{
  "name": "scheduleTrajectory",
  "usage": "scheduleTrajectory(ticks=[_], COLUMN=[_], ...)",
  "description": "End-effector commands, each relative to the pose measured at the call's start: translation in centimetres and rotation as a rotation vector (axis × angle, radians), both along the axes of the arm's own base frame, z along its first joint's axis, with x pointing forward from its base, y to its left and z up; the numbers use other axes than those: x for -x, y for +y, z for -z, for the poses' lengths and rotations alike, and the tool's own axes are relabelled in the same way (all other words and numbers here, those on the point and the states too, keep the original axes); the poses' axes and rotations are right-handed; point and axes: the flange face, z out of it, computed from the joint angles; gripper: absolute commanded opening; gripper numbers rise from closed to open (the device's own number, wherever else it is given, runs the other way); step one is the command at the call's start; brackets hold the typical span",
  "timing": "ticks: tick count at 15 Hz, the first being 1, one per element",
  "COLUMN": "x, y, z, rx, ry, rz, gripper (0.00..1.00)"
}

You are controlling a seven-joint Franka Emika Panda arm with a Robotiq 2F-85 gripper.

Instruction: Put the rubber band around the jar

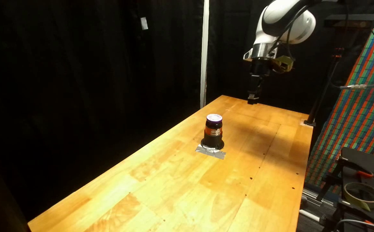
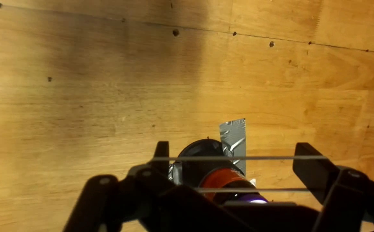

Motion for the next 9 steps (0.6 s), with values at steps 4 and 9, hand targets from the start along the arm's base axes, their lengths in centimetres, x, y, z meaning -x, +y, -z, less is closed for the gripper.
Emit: scheduleTrajectory(ticks=[4,9], x=[-10.0,-14.3], y=[3.7,6.1], z=[3.2,3.6], rx=[0.075,0.154], ry=[0.028,0.007], rz=[-0.066,-0.082], gripper=[1.00,1.00])
